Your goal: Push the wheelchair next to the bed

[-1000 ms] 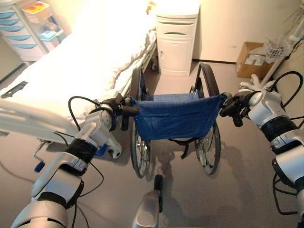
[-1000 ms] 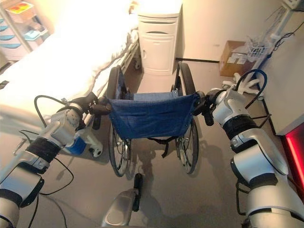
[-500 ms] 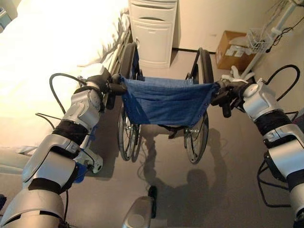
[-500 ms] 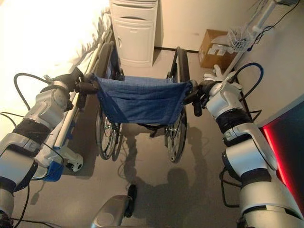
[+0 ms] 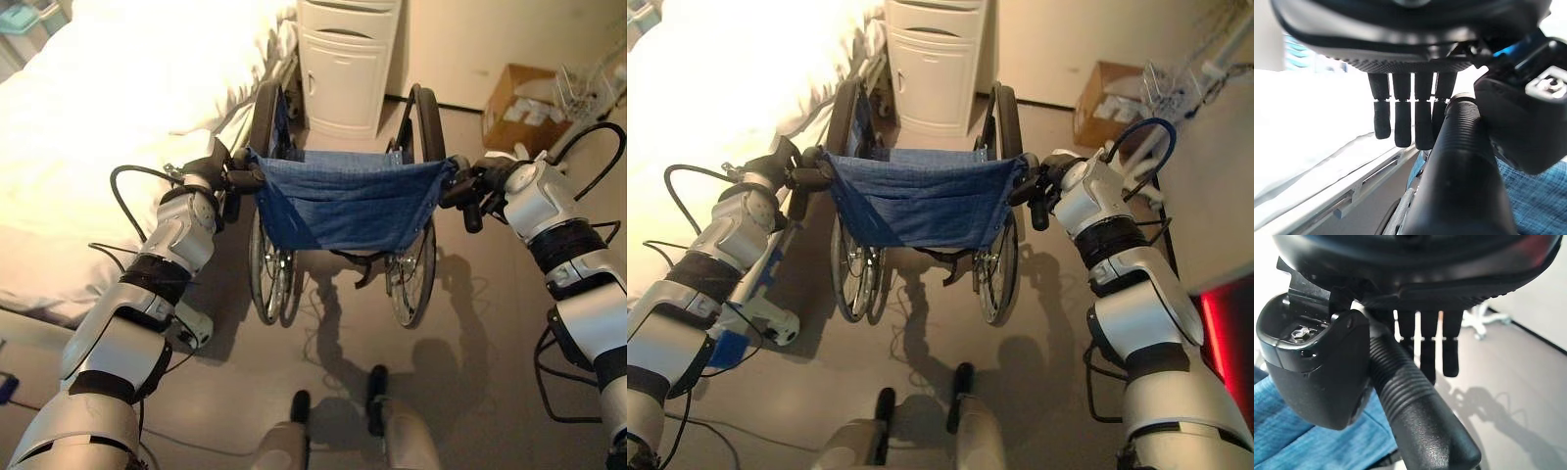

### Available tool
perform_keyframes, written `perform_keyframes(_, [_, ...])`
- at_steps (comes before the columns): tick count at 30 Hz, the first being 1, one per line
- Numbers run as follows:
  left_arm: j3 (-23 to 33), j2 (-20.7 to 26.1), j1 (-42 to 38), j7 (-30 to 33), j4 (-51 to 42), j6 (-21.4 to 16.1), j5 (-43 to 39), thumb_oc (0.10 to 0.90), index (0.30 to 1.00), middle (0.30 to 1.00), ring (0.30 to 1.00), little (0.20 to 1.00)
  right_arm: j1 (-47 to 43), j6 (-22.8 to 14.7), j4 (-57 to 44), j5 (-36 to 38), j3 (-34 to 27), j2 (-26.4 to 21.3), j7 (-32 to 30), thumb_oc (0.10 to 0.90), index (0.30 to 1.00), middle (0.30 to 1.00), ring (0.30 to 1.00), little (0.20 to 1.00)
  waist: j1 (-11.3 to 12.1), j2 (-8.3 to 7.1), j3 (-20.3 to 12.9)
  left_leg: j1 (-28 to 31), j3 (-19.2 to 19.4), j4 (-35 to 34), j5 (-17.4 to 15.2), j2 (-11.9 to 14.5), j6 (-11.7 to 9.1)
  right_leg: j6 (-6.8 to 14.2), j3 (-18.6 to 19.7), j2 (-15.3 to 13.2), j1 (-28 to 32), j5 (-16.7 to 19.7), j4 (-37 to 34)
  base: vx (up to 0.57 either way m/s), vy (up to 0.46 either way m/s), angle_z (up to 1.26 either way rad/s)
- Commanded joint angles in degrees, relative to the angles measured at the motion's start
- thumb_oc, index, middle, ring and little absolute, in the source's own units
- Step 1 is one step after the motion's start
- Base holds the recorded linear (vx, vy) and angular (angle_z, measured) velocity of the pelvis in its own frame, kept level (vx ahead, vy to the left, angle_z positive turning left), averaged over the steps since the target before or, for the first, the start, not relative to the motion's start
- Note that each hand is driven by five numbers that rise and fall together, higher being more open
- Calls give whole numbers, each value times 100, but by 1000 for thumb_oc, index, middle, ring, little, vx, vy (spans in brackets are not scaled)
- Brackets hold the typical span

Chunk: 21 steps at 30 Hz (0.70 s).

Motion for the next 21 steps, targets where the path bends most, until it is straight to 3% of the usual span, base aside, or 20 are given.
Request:
perform_keyframes(1, [-412, -361, 404, -205, 435, -376, -180, 400, 300, 300, 300, 300, 172, -845, -434, -94, 806, -213, 351, 400, 300, 300, 300, 300, -150, -241, 362, 231, 223, 643, 63, 97, -626, -620, -69, 55, 657, 1044, -795, 311, -129, 49])
perform_keyframes(2, [-405, -426, 456, -156, 459, -354, -173, 400, 300, 300, 300, 300, 200, -893, -425, -76, 839, -280, 376, 400, 300, 300, 300, 300, -212, -243, 356, 243, 293, 844, 294, 270, -727, -683, -173, 60, 746, 1031, -833, 354, -143, 99])
perform_keyframes(4, [-438, -472, 478, -141, 473, -317, -102, 400, 300, 300, 300, 300, 251, -935, -402, -57, 816, -327, 352, 400, 300, 300, 300, 300, -249, -264, 371, 359, 324, 944, 394, 374, -777, -739, -348, 73, 905, 959, -857, 353, -107, 92])
perform_keyframes(6, [-453, -519, 430, -145, 646, -387, 24, 400, 300, 300, 300, 300, 279, -766, -437, -106, 746, -274, 375, 400, 300, 300, 300, 300, -266, -183, 374, 774, 192, -133, 417, 482, -821, -706, -465, 189, 937, 866, -834, 265, 13, 25])
perform_keyframes(7, [-455, -522, 426, -149, 652, -389, 28, 400, 300, 300, 300, 300, 280, -759, -440, -113, 745, -274, 380, 400, 300, 300, 300, 300, -261, -178, 389, 816, 187, -201, 421, 485, -822, -703, -462, 196, 960, 855, -835, 270, 93, 21])
perform_keyframes(8, [-457, -522, 449, -125, 691, -451, 65, 400, 300, 300, 300, 300, 269, -683, -435, -178, 756, -232, 402, 400, 300, 300, 300, 300, -197, -110, 416, 794, 79, -943, 548, 466, -849, -655, -399, 301, 1114, 798, -882, 229, 100, 10])
perform_keyframes(9, [-440, -540, 490, -87, 687, -466, 95, 400, 300, 300, 300, 300, 268, -642, -443, -224, 752, -198, 403, 400, 300, 300, 300, 300, -154, -97, 434, 720, 53, -1151, 640, 454, -868, -631, -344, 332, 1226, 771, -938, 263, 147, 19])
perform_keyframes(10, [-414, -541, 536, -61, 663, -481, 104, 400, 300, 300, 300, 300, 242, -605, -444, -273, 758, -165, 407, 400, 300, 300, 300, 300, -48, -39, 501, 607, 65, -1374, 898, 500, -941, -636, -286, 405, 1512, 662, -1021, 228, 194, 56])
perform_keyframes(12, [-392, -499, 600, -32, 600, -454, 54, 400, 300, 300, 300, 300, 207, -578, -387, -389, 743, 3, 343, 400, 300, 300, 300, 300, 346, 160, 630, -319, -244, -2023, 2015, 700, -1157, -743, -47, 611, 2166, 340, -1261, 321, 284, 32])
perform_keyframes(14, [-317, -402, 663, -129, 519, -441, 20, 400, 300, 300, 300, 300, 224, -609, -416, -436, 741, -18, 454, 400, 300, 300, 300, 300, 404, 216, 632, -396, -232, -1968, 2048, 784, -1134, -787, -12, 571, 2271, 179, -1197, 298, 301, -100])
perform_keyframes(17, [-251, -290, 737, -334, 479, -482, 44, 400, 300, 300, 300, 300, 408, -655, -427, -322, 722, -43, 397, 400, 300, 300, 300, 300, 420, 246, 526, -302, -108, -1812, 1757, 717, -987, -752, -79, 448, 2288, 33, -1022, 289, 257, -139])
perform_keyframes(21, [-356, -71, 622, -557, 569, -540, 112, 400, 300, 300, 300, 300, 747, -589, -479, -187, 553, 28, 221, 400, 300, 300, 300, 300, 534, 216, 355, -73, -208, -2052, 1598, 535, -842, -555, -205, 220, 2266, 73, -930, 198, 182, -54])
